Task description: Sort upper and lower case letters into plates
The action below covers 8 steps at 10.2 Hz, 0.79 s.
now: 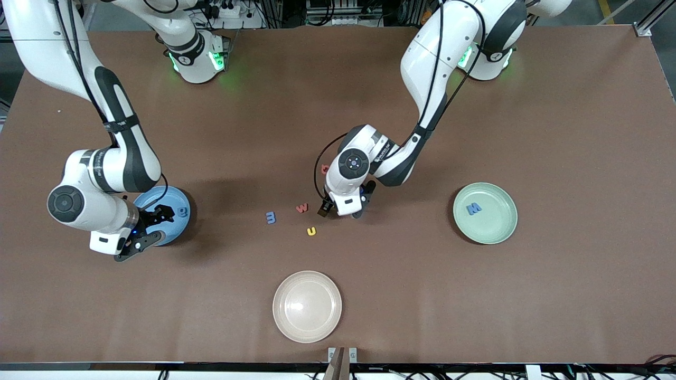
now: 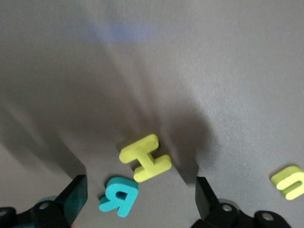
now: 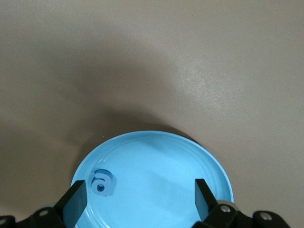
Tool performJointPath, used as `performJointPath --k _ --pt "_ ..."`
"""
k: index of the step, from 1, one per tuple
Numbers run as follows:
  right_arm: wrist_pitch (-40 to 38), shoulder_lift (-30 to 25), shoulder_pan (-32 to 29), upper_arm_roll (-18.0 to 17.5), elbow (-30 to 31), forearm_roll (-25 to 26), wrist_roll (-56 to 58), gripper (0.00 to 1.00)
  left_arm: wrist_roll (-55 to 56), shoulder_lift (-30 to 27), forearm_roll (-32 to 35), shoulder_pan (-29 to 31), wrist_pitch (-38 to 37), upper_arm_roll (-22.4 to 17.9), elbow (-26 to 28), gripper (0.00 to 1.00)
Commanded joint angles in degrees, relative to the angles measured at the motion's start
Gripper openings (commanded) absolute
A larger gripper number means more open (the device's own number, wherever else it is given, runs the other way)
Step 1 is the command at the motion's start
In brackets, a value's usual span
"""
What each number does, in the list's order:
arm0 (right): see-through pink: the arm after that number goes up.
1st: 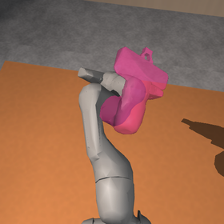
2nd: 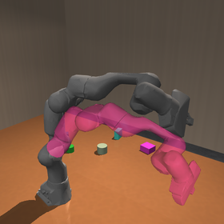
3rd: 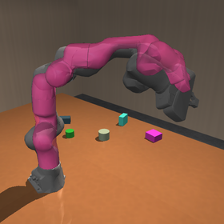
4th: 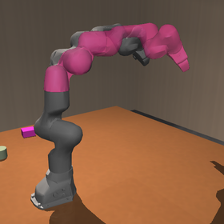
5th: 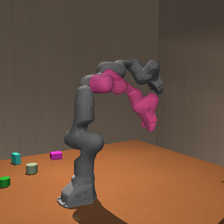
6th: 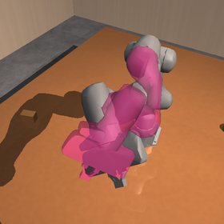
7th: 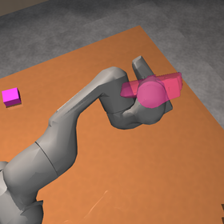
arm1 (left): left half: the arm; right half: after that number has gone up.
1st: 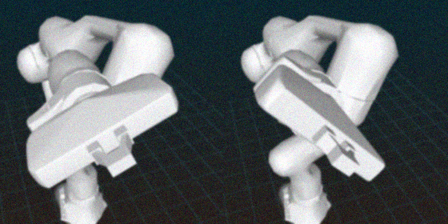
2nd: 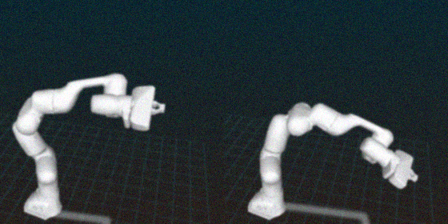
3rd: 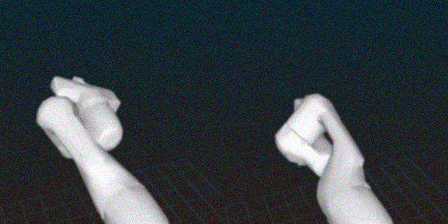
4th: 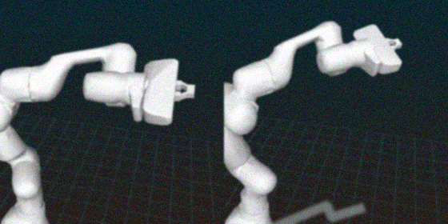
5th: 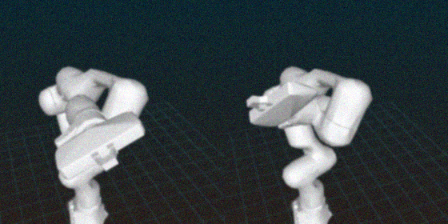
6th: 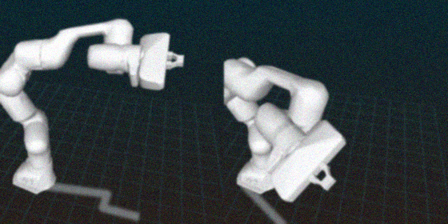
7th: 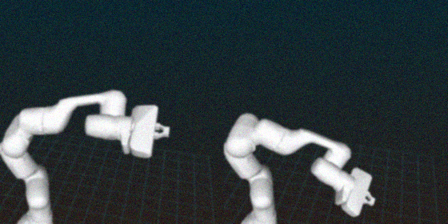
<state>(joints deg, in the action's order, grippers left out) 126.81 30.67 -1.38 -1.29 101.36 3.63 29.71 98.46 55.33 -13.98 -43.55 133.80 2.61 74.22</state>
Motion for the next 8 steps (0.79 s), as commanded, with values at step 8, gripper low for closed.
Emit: performJointPath --k 8 --pt "-0.07 1.32 2.42 -0.20 -1.51 0.06 -4.56 1.00 -5.47 2.41 -1.75 -0.22 -1.34 -1.03 -2.50 0.59"
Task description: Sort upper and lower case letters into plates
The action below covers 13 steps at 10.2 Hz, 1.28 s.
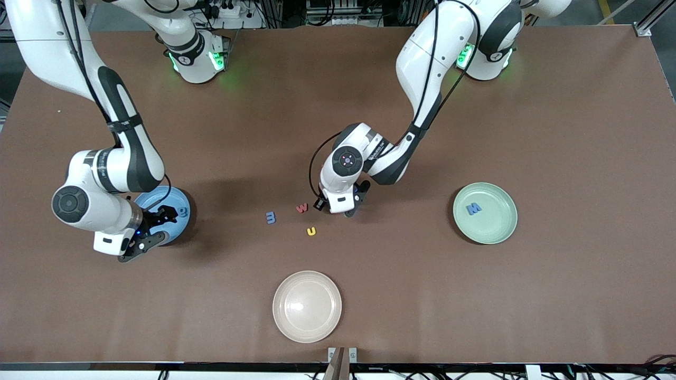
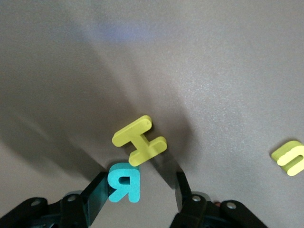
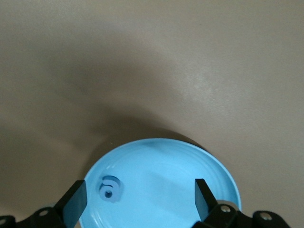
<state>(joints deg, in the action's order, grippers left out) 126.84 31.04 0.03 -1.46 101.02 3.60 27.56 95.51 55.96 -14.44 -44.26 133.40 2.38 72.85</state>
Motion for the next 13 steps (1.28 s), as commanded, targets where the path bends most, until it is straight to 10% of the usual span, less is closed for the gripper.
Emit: performJointPath --k 1,5,13 --pt "-0.02 1.04 1.37 -0.12 -1.17 0.09 -3.90 1.00 -2.52 1.78 -1.21 0.49 -1.03 -0.89 -1.13 0.52" --pt "0.07 1.39 5.33 -0.12 -1.17 0.09 -12.17 1.00 -3.05 1.78 -1.12 0.49 -1.21 -0.89 -1.04 0.17" --pt "0.07 0.95 8.04 -0.13 -0.82 -0.08 -19.80 1.00 -9.62 -2.87 -1.30 6.73 -14.10 0.25 -1.22 0.13"
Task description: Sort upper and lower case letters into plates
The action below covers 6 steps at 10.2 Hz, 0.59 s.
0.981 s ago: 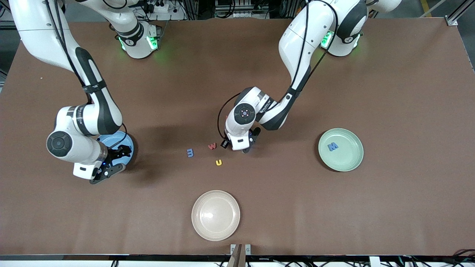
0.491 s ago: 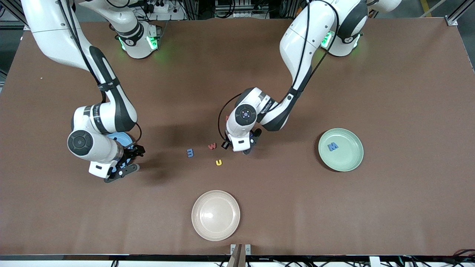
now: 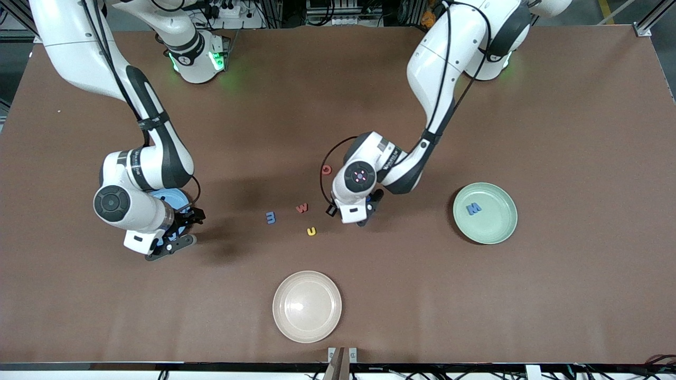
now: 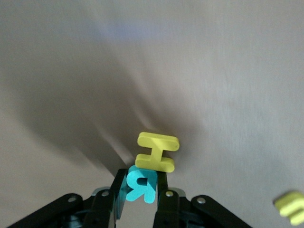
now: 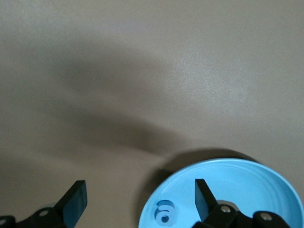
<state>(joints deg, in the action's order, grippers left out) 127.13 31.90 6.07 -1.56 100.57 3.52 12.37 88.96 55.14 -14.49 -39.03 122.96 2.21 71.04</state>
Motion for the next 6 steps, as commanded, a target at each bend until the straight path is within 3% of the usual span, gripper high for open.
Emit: performJointPath --k 1,4,6 --pt "-0.21 0.18 2.45 -0.11 -0.38 0.00 -7.42 1.00 -6.57 -3.01 -1.24 2.54 -6.91 0.42 0.59 0.13" --pt "0.66 0.45 5.60 -0.11 -0.73 0.00 -17.86 1.00 -22.10 -6.26 -1.16 7.72 -17.55 -0.01 0.76 0.14" --pt "2.60 1.32 8.25 -0.11 -0.64 0.00 -25.61 1.00 -32.31 -7.49 -0.10 10.10 -20.81 -0.63 1.81 0.14"
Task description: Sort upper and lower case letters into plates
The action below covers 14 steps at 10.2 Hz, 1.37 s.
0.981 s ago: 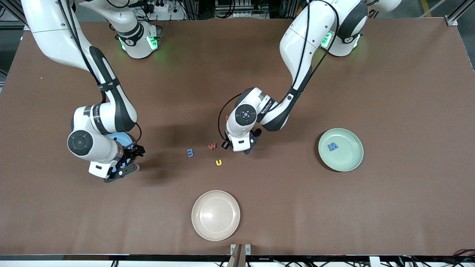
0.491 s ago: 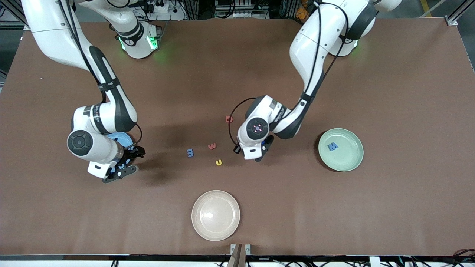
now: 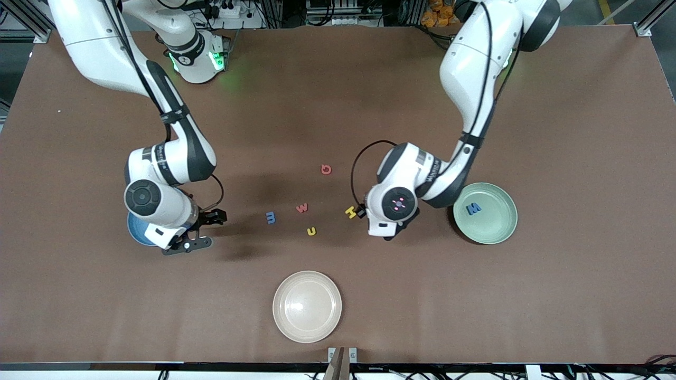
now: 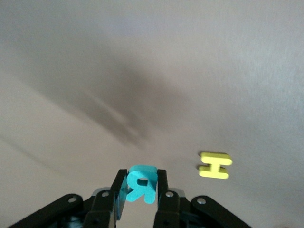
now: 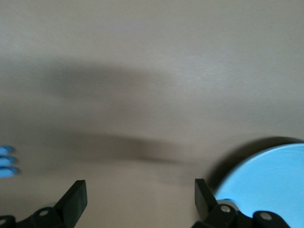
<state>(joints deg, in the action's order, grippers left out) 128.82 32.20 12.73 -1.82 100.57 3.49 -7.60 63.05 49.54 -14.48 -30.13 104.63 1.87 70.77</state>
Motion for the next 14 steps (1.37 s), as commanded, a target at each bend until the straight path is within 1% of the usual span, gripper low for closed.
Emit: performJointPath --k 1,3,4,5,6,7,8,9,10,11,12,13,14 --pt "0.91 1.02 2.29 0.06 -0.73 -0.06 -8.10 1.00 -10.98 -1.99 2.07 2.52 -5.28 -0.47 2.18 0.14" --pt "0.82 1.02 6.41 -0.03 -1.69 -0.06 -18.44 1.00 -25.53 -3.21 9.53 7.07 -10.21 -0.47 2.96 0.15" --pt "0.82 1.02 9.56 -0.03 -2.48 -0.06 -20.85 1.00 -32.92 -4.79 11.83 10.49 -11.45 -0.47 3.67 0.15" --pt "0.47 1.02 11.60 -0.12 -3.88 -0.59 -23.92 1.00 -40.48 -5.76 12.54 14.79 -12.25 -0.29 3.93 0.15" --pt "0.91 1.46 14.66 -0.03 -4.59 -3.38 -28.91 1.00 -48.21 -5.77 13.42 18.14 -12.34 -0.47 4.72 0.15" --pt "0.82 3.29 17.30 -0.03 -7.47 -4.88 -31.66 1.00 -55.77 -5.34 14.65 22.87 -12.26 -0.21 4.64 0.15" --pt "0.74 5.22 19.59 -0.03 -9.93 -4.90 -35.16 1.00 -59.76 -4.98 14.49 25.96 -11.91 -0.03 4.64 0.15" --pt "0.39 6.55 19.70 0.06 -11.26 -4.90 -40.59 1.00 -60.32 -4.72 14.05 26.17 -11.64 -0.03 4.81 0.15" --pt "0.12 6.56 18.83 0.06 -10.84 -5.16 -47.26 1.00 -59.72 -4.72 13.87 25.56 -11.47 0.06 5.34 0.17" --pt "-1.10 6.56 18.65 0.06 -10.49 -5.16 -54.98 1.00 -59.71 -4.72 13.87 25.73 -10.68 0.06 6.13 0.21" --pt "-3.46 6.56 18.82 0.06 -10.48 -5.16 -60.02 1.00 -59.71 -4.80 13.87 26.25 -10.24 0.15 6.66 0.36" --pt "-5.40 6.48 18.30 0.15 -10.40 -5.16 -63.99 1.00 -59.71 -4.72 13.87 25.74 -10.15 0.15 6.66 0.56" --pt "-4.90 6.56 17.17 0.23 -10.40 -5.16 -69.94 1.00 -59.71 -4.80 13.96 25.47 -10.15 0.15 6.66 0.67"
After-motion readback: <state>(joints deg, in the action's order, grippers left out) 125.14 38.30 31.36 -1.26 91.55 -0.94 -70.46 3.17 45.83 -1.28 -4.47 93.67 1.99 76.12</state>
